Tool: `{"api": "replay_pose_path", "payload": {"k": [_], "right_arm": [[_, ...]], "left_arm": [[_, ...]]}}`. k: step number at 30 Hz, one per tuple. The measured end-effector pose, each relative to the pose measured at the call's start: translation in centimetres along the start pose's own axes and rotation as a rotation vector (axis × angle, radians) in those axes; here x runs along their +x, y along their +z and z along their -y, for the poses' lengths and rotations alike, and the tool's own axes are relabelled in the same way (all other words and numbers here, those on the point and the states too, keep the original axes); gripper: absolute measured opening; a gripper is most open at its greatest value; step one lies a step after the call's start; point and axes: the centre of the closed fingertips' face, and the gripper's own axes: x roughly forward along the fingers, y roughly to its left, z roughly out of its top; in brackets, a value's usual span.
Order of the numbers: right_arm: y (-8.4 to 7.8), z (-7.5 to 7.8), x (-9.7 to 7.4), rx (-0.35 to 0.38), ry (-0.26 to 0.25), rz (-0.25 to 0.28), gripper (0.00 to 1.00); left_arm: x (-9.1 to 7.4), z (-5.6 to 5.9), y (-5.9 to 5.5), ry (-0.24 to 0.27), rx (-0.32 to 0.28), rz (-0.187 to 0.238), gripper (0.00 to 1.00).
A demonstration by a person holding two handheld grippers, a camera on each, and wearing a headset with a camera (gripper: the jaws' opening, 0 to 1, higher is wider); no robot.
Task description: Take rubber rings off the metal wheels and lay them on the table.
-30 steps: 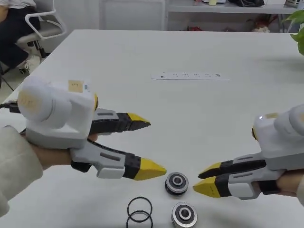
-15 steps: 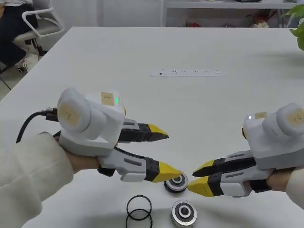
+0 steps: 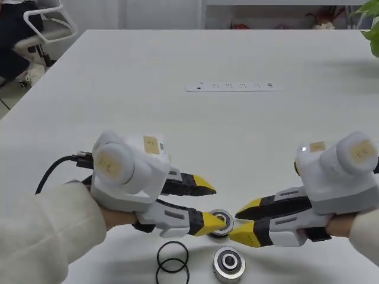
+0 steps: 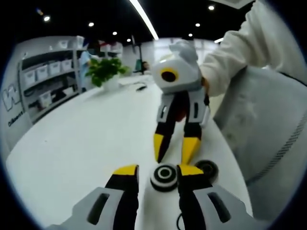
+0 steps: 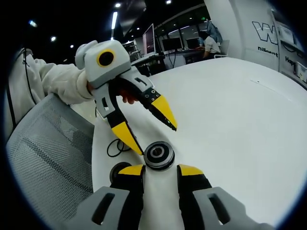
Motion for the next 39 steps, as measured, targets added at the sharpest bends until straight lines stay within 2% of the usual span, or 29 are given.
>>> {"api": "replay_pose_path", "payload": {"k": [10, 15, 16, 20, 29, 39], "right_arm": [[0.02, 0.02, 0.25, -0.022, -0.007, 0.005, 0.24], [-0.13, -0.13, 0.45, -0.034, -0.007, -0.002, 0.24], [-0.14, -0.12, 0.49, -0.038, -0.007, -0.002, 0.24], [0.07, -0.06, 0.58, -0.047, -0.012, 0.008, 0.24], [0.34, -0.17, 0.84, -0.082, -0.02, 0.022, 0.23], [0.2, -0.19, 0.65, -0.13, -0.018, 0.01, 0.2]], "left_arm": [[0.59, 0.2, -0.73, 0.001, -0.01, -0.017, 0.21], [0.64, 0.48, -0.78, -0.005, -0.013, -0.016, 0.2], [0.67, 0.57, -1.07, -0.007, -0.013, -0.029, 0.2], [0.72, 0.7, -1.02, -0.012, -0.041, -0.014, 0.17], [0.83, 0.84, -1.03, -0.012, -0.036, -0.009, 0.15], [0.78, 0.93, -1.03, -0.004, -0.04, 0.0, 0.15]]}}
